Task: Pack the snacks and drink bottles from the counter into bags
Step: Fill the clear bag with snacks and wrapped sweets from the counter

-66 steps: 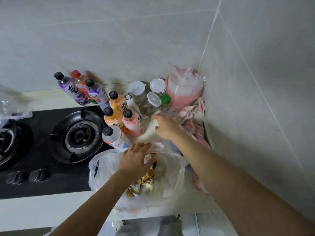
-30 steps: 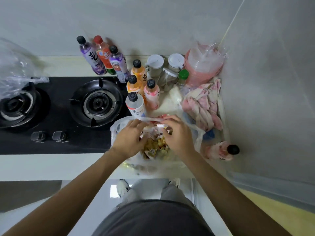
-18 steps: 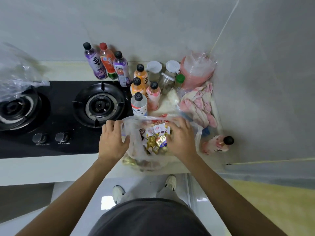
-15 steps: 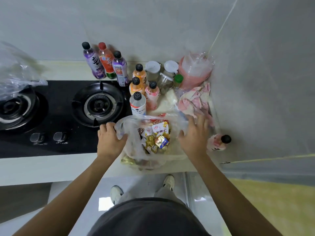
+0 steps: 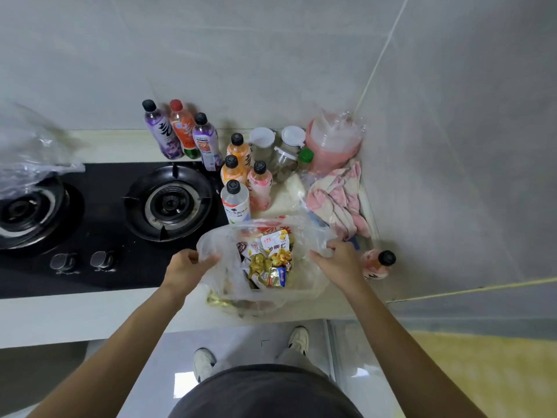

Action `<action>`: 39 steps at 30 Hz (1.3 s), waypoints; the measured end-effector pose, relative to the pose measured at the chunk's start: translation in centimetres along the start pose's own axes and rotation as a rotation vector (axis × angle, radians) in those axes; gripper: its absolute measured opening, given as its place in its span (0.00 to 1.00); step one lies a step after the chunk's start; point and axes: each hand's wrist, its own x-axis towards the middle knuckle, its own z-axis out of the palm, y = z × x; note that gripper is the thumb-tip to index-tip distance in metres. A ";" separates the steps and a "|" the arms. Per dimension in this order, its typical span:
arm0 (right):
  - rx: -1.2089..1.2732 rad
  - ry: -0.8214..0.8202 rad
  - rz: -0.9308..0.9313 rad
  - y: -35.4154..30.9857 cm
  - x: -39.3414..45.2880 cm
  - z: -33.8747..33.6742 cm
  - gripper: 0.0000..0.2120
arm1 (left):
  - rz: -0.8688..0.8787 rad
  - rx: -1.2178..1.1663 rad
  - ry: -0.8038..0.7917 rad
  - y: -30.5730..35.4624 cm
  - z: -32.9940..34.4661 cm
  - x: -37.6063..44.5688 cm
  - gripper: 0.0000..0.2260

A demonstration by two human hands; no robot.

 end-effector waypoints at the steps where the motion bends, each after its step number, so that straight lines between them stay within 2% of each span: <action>1: 0.005 -0.012 -0.008 -0.3 -0.1 0.2 0.19 | 0.016 0.000 0.007 -0.2 0.0 -0.1 0.26; 3: 0.035 -0.047 -0.011 -0.8 0.2 0.5 0.15 | 0.067 -0.044 0.034 0.4 0.3 -0.9 0.18; 5: 0.142 -0.061 -0.013 -1.2 0.5 0.8 0.15 | 0.130 -0.104 0.060 1.5 0.6 -2.0 0.16; 11: 0.484 0.023 -0.133 -4.0 -1.3 -2.7 0.19 | 0.279 -0.288 0.067 5.9 -0.3 -6.0 0.20; 17: 0.800 0.096 -0.212 -10.5 -5.2 -9.4 0.21 | 0.512 -0.438 0.044 12.2 -3.4 -10.4 0.19; 23: 0.832 0.088 -0.488 -15.0 -8.7 -11.3 0.17 | 0.688 -0.602 0.120 17.3 -7.4 -14.0 0.13; 27: 0.845 0.118 -0.507 -16.3 -9.7 -12.1 0.17 | 0.728 -0.611 0.146 17.2 -8.5 -15.4 0.14; 33: 0.764 -0.009 -0.628 -18.1 -12.4 -11.2 0.16 | 0.707 -0.625 0.245 15.3 -11.6 -16.9 0.13; 39: 0.794 -0.183 -0.755 -24.3 -12.9 -10.5 0.16 | 0.725 -0.609 0.338 15.3 -16.6 -17.9 0.11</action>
